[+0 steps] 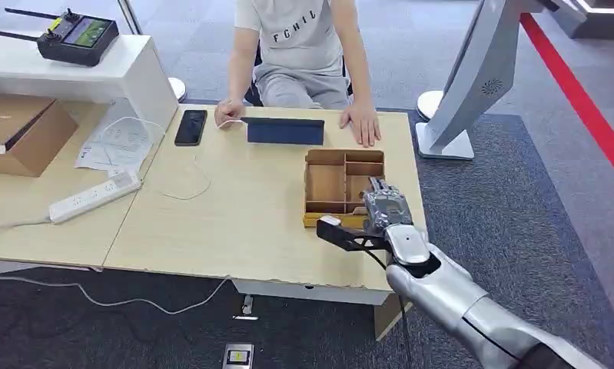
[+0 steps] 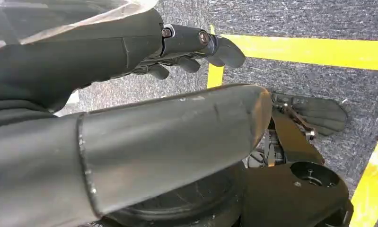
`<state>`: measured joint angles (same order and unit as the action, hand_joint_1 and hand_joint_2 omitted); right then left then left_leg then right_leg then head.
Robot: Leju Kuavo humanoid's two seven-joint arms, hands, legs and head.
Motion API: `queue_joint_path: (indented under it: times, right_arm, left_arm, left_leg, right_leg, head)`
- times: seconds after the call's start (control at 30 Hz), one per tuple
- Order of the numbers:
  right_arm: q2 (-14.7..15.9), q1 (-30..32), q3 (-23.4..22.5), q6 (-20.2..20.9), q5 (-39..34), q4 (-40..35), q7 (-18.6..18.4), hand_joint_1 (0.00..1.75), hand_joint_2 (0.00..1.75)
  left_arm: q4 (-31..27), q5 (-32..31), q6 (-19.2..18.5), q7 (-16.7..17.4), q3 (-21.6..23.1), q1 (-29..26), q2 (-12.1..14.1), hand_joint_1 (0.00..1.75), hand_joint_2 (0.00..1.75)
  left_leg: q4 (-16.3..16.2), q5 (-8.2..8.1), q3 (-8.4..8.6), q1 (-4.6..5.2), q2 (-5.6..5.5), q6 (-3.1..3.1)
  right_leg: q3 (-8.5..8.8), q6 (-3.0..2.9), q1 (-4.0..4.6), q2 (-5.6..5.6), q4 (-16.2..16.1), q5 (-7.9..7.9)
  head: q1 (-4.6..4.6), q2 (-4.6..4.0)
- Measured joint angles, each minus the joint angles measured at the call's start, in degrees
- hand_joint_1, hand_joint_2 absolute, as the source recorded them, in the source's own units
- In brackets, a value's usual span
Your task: Pass the card to the sensor for recognition and then transmit it.
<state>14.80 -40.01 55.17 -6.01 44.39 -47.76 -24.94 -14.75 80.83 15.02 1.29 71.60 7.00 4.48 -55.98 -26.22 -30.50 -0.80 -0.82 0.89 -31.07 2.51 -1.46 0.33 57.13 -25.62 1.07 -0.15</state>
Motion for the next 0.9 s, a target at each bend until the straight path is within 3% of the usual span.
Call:
queue_joint_path:
  times: [0.9]
  right_arm:
    - [2.2,0.7,-0.1,-0.3,0.1,-0.2,0.5,1.75,1.75]
  left_arm:
    - [-0.1,0.0,-0.5,-0.1,0.0,0.0,0.2,0.00,0.00]
  left_leg:
    - [0.0,0.00,0.02,0.00,0.00,0.00]
  right_leg:
    - [0.01,0.00,0.00,0.00,0.0,0.00]
  head:
    - [0.00,0.00]
